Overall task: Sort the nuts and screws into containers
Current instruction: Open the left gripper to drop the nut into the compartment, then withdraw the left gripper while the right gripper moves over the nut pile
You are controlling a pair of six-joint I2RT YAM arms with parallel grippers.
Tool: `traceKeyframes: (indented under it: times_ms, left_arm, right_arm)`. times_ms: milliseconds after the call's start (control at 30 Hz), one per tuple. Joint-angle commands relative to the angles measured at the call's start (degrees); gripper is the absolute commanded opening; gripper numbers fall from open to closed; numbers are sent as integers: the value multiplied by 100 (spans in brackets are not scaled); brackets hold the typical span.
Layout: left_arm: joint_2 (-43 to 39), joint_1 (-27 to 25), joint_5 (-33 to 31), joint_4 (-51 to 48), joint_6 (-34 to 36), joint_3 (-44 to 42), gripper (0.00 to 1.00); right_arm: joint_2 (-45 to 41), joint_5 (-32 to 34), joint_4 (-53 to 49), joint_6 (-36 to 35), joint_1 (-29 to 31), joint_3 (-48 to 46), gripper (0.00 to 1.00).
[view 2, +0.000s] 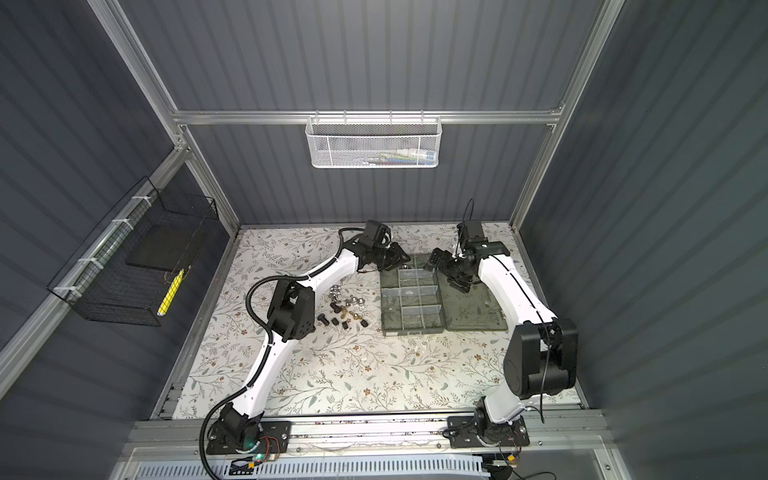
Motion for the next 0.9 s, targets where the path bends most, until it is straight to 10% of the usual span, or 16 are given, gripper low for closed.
traceKeyframes:
  times_ms: [0,433,867]
  left_arm:
    - [-291,7,-94,-385,68,157,37]
    - [-1089,133,-419,-886,633,19,46]
    - [-3085,819,-991,-1116,1280,-2041,58]
  right_arm:
    - [-121,-53,30,85,-28,-41,99]
    - [-95,-57,227,105,212,55,99]
    - [842,427,-266,-337,1404,1448,99]
